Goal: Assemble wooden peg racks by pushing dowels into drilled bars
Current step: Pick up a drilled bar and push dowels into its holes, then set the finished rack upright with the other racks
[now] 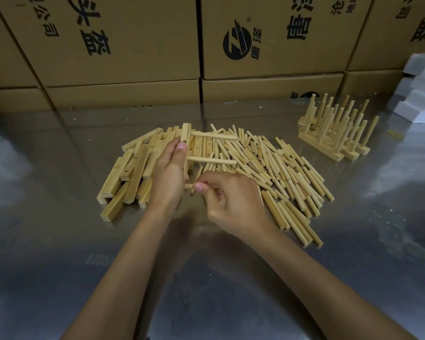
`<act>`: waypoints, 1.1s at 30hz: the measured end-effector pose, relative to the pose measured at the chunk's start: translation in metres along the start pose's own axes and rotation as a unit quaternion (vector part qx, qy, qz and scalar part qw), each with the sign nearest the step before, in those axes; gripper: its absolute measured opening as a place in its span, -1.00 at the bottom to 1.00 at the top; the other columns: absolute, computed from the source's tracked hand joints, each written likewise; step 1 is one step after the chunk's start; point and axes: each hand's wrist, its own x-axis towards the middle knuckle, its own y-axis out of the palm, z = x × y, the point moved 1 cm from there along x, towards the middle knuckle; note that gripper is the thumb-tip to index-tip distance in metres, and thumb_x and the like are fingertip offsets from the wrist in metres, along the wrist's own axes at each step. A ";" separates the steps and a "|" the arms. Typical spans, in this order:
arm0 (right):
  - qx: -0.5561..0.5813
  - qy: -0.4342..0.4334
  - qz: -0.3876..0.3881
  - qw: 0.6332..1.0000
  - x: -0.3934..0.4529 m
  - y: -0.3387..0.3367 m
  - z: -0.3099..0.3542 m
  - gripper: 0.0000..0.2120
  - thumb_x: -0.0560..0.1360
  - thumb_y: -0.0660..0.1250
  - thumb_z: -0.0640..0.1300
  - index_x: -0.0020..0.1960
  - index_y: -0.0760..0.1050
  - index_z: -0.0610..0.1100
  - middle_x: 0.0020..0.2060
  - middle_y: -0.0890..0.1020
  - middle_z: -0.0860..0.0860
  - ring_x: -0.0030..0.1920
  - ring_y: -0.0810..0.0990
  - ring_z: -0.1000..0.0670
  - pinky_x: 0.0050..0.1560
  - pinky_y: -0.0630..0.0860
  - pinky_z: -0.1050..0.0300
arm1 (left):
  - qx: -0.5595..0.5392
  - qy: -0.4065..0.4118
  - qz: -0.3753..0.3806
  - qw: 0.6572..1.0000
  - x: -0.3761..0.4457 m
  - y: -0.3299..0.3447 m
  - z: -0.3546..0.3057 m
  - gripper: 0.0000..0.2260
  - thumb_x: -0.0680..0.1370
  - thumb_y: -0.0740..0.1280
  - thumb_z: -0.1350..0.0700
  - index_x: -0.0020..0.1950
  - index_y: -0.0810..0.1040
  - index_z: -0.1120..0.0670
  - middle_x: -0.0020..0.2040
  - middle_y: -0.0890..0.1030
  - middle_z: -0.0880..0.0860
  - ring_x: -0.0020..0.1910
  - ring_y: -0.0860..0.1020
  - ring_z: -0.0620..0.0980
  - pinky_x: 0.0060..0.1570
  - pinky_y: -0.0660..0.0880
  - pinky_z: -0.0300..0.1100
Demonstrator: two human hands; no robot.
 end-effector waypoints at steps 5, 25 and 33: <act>0.059 0.042 0.019 0.997 -0.001 0.004 -0.005 -0.86 0.59 0.31 -0.05 -0.08 0.64 0.05 -0.44 0.54 0.15 -0.42 0.48 0.10 -0.37 0.38 0.15 | 0.005 0.025 0.018 1.000 -0.001 0.000 -0.001 -0.63 0.70 0.15 -0.09 0.51 0.38 -0.12 0.38 0.49 -0.18 0.40 0.45 -0.03 0.20 0.49 -0.10; 0.333 0.293 0.056 0.895 0.019 -0.039 -0.031 -0.53 0.48 0.28 0.38 -0.04 0.67 0.00 -0.21 0.72 0.00 -0.40 0.58 0.05 -0.45 0.47 0.24 | -0.176 -0.081 -0.051 0.980 0.000 -0.005 0.001 -0.73 0.67 0.22 -0.12 0.23 0.47 0.04 -0.10 0.69 0.03 -0.24 0.70 -0.03 -0.41 0.58 -0.18; 0.314 0.243 0.071 0.915 0.015 -0.014 -0.022 -0.63 0.49 0.39 0.22 0.17 0.58 0.01 -0.14 0.71 0.00 -0.33 0.64 0.11 -0.41 0.48 0.23 | -0.222 -0.103 0.062 0.968 -0.003 0.007 -0.001 -0.58 0.67 0.23 -0.07 0.34 0.45 0.25 0.09 0.70 0.21 0.02 0.70 0.16 -0.18 0.64 -0.14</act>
